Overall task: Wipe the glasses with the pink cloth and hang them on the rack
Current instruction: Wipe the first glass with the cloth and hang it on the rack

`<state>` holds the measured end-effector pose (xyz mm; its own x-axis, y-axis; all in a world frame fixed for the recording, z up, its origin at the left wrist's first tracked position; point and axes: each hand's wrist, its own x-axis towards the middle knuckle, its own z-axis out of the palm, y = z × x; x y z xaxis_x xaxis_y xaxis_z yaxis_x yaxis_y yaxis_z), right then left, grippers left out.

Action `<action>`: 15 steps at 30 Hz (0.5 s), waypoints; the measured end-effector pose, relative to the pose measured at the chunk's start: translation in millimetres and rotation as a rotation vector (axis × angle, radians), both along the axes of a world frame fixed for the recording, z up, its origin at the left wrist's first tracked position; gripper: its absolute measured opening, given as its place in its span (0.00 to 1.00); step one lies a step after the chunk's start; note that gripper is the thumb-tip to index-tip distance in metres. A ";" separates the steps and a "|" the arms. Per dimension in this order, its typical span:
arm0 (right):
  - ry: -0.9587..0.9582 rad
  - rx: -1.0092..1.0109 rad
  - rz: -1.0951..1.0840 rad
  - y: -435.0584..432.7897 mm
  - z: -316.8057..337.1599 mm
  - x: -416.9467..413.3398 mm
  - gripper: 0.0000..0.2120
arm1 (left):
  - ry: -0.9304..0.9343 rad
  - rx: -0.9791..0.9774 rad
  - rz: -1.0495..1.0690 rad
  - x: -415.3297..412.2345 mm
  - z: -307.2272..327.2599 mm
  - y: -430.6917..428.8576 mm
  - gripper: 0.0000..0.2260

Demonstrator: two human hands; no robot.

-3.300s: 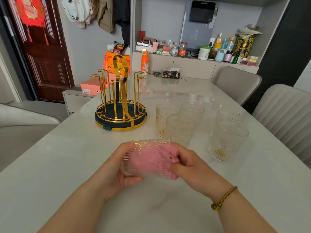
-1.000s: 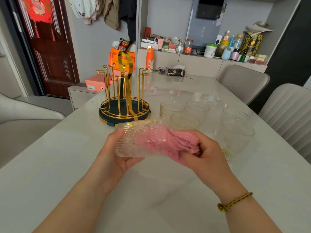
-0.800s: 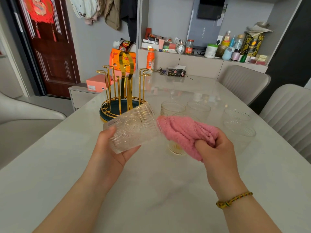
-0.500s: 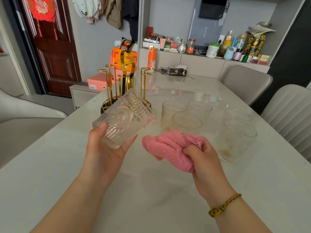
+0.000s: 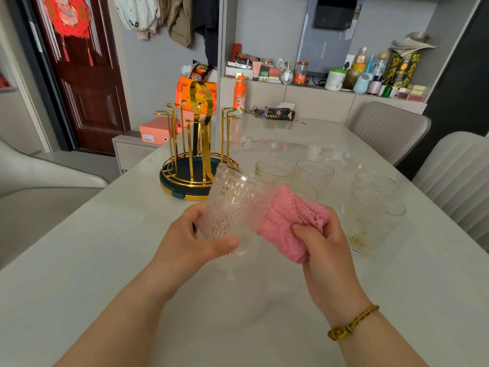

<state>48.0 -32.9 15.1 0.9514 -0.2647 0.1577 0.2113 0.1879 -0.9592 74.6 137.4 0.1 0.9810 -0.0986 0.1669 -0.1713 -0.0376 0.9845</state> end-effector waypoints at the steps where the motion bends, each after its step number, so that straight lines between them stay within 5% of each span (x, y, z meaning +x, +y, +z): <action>1: -0.005 0.001 0.000 -0.4 -0.5 0.9 0.10 | 0.005 0.031 -0.007 0.0 -0.4 -0.5 0.21; 6: -0.004 0.025 0.051 4.1 -3.1 1.3 0.10 | 0.056 -0.020 -0.085 -1.7 -2.3 -1.8 0.28; 11: 0.069 0.138 0.052 7.7 -4.7 1.4 0.14 | -0.030 -0.445 -0.116 0.1 -0.7 -3.5 0.42; 15: 0.128 0.208 0.206 25.5 -13.2 -4.0 0.14 | -0.111 -0.356 -0.047 -3.5 1.0 -8.4 0.39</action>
<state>44.0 -7.4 1.9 0.9969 -0.0786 -0.0045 0.0282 0.4093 -0.9120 71.1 129.0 1.2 0.9510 -0.0595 0.3036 -0.2708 0.3145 0.9098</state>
